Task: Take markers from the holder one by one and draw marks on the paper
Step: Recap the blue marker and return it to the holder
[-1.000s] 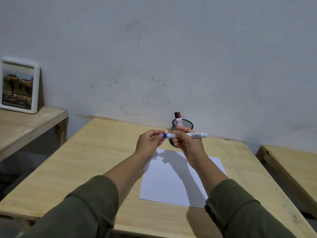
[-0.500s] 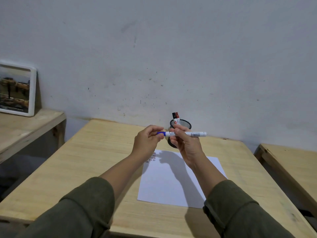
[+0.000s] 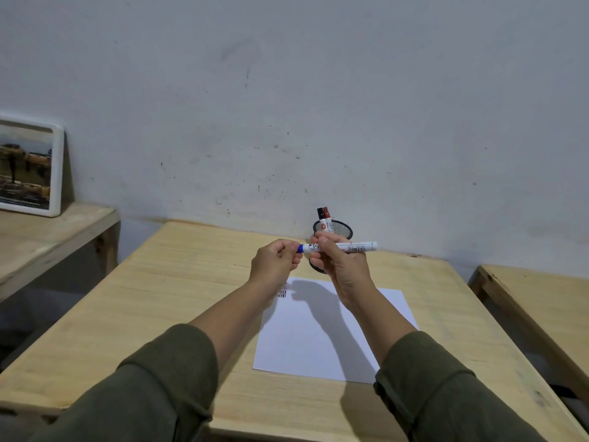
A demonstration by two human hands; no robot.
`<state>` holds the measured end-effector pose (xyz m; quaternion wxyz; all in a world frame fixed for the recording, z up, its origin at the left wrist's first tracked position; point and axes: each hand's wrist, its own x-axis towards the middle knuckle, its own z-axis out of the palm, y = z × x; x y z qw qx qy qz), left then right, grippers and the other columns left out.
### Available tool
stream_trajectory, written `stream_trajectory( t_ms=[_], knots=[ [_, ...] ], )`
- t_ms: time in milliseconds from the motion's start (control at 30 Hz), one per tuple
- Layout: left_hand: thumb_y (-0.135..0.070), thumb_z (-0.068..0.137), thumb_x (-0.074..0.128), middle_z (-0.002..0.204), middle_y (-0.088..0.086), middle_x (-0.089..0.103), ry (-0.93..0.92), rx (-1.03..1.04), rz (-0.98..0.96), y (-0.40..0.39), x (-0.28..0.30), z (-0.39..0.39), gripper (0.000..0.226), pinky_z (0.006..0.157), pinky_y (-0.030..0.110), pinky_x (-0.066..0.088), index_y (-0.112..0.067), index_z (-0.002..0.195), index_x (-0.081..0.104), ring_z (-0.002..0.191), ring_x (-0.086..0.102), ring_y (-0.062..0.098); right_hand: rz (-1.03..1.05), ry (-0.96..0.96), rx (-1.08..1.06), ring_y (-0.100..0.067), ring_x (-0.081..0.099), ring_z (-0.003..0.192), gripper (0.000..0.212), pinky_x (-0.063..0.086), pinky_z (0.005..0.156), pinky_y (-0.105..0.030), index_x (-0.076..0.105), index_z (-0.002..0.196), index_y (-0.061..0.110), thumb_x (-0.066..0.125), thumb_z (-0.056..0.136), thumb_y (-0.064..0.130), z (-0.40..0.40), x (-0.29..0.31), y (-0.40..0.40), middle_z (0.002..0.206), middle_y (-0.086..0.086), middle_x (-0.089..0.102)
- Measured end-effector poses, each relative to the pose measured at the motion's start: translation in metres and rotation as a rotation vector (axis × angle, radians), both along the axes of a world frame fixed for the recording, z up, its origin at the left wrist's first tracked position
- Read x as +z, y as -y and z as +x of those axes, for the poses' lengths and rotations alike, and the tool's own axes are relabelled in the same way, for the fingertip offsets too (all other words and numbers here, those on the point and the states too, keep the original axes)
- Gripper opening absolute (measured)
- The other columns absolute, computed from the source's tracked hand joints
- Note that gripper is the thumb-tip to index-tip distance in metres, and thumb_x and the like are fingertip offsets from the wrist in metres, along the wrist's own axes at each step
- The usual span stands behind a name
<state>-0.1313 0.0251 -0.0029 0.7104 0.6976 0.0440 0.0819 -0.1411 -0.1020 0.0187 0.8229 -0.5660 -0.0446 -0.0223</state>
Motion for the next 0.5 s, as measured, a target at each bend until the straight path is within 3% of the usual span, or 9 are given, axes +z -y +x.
stream_trajectory(
  t_ms=[200, 333, 433, 500],
  knots=[
    [-0.008, 0.094, 0.046, 0.074, -0.001, 0.06, 0.027, -0.037, -0.06, -0.009, 0.005, 0.007, 0.021, 0.067, 0.011, 0.049, -0.004, 0.106, 0.063, 0.069, 0.055, 0.006, 0.014, -0.009, 0.164, -0.019, 0.068, 0.08, 0.025, 0.056, 0.078, -0.026, 0.064, 0.11, 0.009, 0.063, 0.086, 0.007, -0.005, 0.005, 0.01, 0.097, -0.003, 0.072],
    [-0.003, 0.093, 0.046, 0.076, 0.001, 0.059, 0.07, 0.004, -0.084, -0.018, 0.017, 0.019, 0.022, 0.076, 0.018, 0.048, -0.002, 0.109, 0.062, 0.071, 0.055, 0.007, 0.023, -0.025, 0.226, -0.02, 0.07, 0.087, 0.04, 0.054, 0.088, -0.03, 0.066, 0.109, 0.004, 0.063, 0.077, 0.027, -0.003, 0.018, 0.022, 0.098, -0.006, 0.071],
    [-0.005, 0.093, 0.048, 0.081, 0.003, 0.061, 0.118, 0.01, -0.051, -0.021, 0.029, 0.027, 0.021, 0.076, 0.02, 0.047, -0.011, 0.104, 0.065, 0.075, 0.057, 0.009, -0.018, -0.034, 0.244, -0.021, 0.071, 0.086, 0.039, 0.057, 0.083, -0.027, 0.063, 0.114, 0.0, 0.061, 0.086, 0.027, -0.001, 0.023, 0.028, 0.1, -0.013, 0.07],
    [-0.007, 0.092, 0.051, 0.088, 0.004, 0.063, 0.152, -0.022, -0.037, -0.017, 0.039, 0.03, 0.02, 0.082, 0.025, 0.048, -0.022, 0.096, 0.065, 0.083, 0.059, 0.012, -0.159, -0.014, 0.214, -0.019, 0.071, 0.08, 0.035, 0.058, 0.076, -0.025, 0.058, 0.123, 0.002, 0.054, 0.093, 0.02, 0.0, 0.024, 0.031, 0.104, -0.012, 0.068]
  ],
)
